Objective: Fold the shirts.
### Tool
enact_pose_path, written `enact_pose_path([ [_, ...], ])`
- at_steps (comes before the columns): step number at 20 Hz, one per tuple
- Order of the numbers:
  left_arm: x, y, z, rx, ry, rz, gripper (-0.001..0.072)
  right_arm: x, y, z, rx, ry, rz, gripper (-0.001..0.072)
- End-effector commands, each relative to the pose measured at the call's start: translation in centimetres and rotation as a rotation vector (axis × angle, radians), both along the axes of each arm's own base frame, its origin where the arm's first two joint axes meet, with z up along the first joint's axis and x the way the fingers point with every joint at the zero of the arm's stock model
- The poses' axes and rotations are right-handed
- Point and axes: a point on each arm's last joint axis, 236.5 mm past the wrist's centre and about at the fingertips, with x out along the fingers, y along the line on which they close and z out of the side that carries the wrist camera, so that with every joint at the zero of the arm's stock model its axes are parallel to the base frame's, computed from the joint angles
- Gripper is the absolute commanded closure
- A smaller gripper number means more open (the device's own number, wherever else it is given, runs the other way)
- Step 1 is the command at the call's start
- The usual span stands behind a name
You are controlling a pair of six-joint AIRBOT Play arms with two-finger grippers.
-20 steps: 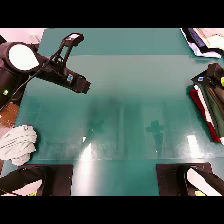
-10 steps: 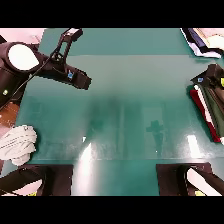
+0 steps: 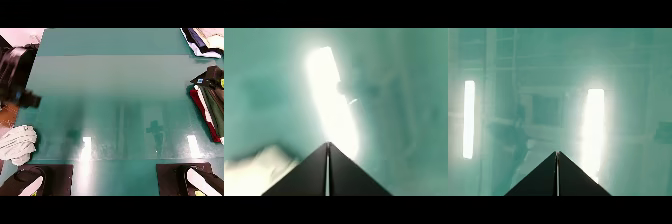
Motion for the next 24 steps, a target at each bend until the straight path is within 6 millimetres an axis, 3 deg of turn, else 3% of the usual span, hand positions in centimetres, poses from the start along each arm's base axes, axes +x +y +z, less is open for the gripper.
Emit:
enact_pose_path([
  [1,-6.1,8.0,-4.9,0.151,0.092,0.253,0.0117,-0.1,0.1,0.0,-0.015,-0.01,0.025,0.0693],
  [2,-7.3,9.3,-6.7,0.169,0.12,0.318,-0.0003,-0.1,0.1,0.0,-0.015,-0.01,0.026,0.0693],
  [4,-9.3,11.1,-10.5,0.194,0.199,0.37,0.0034,-0.1,0.1,0.0,-0.015,-0.01,0.026,0.0693],
  [7,-9.9,12.4,-14.7,0.184,0.202,0.395,0.0034,-0.1,0.1,0.0,-0.014,-0.01,0.026,0.0693],
  [11,-8.8,12.7,-15.6,0.176,0.148,0.385,0.0036,-0.1,0.1,0.0,-0.014,-0.011,0.026,0.0693],
  [12,-8.7,12.7,-15.6,0.174,0.141,0.387,0.0096,-0.1,0.1,0.0,-0.015,-0.011,0.026,0.0693],
  [14,-8.6,12.6,-15.6,0.174,0.139,0.385,0.0605,-0.1,0.1,0.0,-0.014,-0.011,0.026,0.0693],
  [15,-8.3,12.6,-15.4,0.173,0.127,0.381,0.0674,-0.1,0.1,0.0,-0.014,-0.011,0.026,0.0693],
  [16,-8.0,12.7,-15.0,0.17,0.115,0.382,0.0681,-0.1,0.1,0.0,-0.014,-0.011,0.026,0.0693],
  [18,-6.1,12.4,-12.1,0.14,0.041,0.395,0.0682,-0.1,0.1,0.0,-0.014,-0.012,0.025,0.0693],
  [20,-2.3,11.1,-5.7,0.058,-0.134,0.365,0.0682,0.1,0.0,0.1,-0.013,-0.018,0.022,0.0693],
  [22,1.2,7.2,2.5,-0.076,-0.329,0.221,0.0683,0.1,0.1,0.1,-0.012,-0.018,0.022,0.0693],
  [24,2.5,1.5,10.6,-0.252,-0.504,0.035,0.0683,0.1,0.1,0.1,-0.01,-0.018,0.023,0.0693],
])
